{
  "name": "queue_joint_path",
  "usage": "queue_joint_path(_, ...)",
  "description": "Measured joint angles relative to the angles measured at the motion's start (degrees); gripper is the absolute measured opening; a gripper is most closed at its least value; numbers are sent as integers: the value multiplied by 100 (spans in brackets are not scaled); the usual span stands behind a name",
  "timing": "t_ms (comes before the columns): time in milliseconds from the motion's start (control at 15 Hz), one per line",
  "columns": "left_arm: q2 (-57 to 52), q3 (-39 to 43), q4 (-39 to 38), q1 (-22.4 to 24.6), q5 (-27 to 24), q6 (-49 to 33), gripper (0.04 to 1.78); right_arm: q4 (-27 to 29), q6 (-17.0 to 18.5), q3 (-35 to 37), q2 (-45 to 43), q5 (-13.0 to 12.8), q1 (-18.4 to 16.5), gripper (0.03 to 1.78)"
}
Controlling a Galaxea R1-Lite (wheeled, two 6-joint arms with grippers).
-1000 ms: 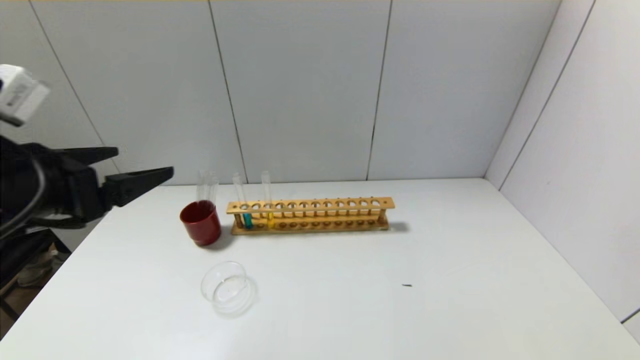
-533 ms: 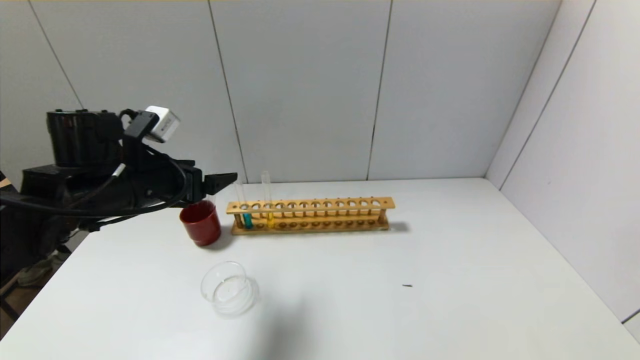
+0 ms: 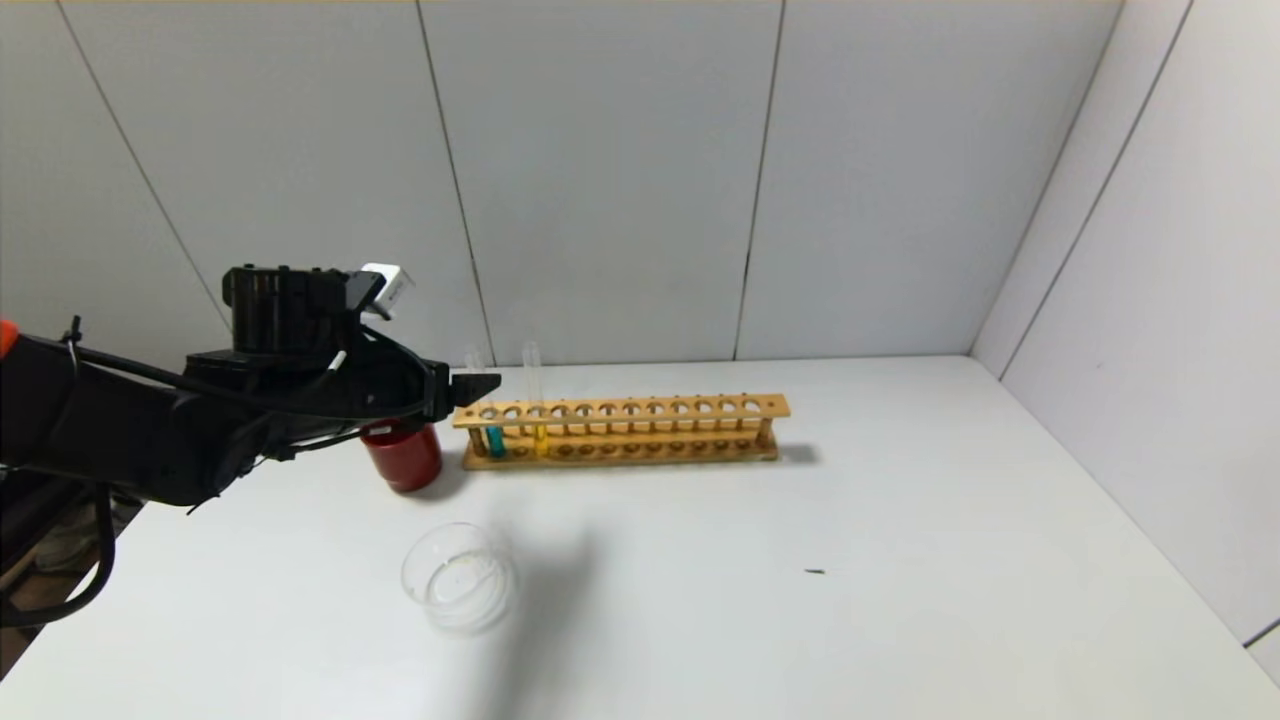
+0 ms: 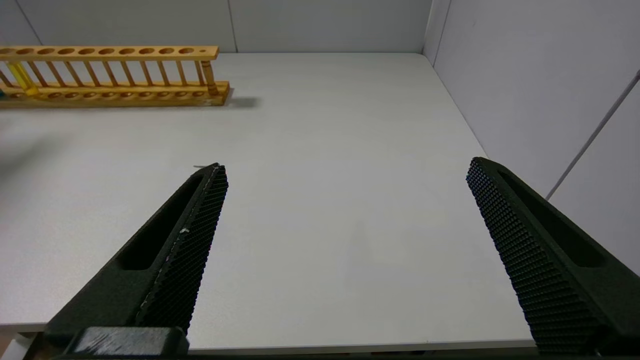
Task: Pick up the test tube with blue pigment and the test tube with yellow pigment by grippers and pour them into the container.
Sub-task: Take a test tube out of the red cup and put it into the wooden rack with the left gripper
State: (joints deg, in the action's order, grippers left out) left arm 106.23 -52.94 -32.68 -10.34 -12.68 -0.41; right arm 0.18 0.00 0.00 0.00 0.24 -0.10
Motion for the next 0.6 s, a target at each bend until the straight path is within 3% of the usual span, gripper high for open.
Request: queue_joint_path(600, 599, -500, 0, 0, -11, -267, 175, 0, 0, 0, 0, 0, 0, 175)
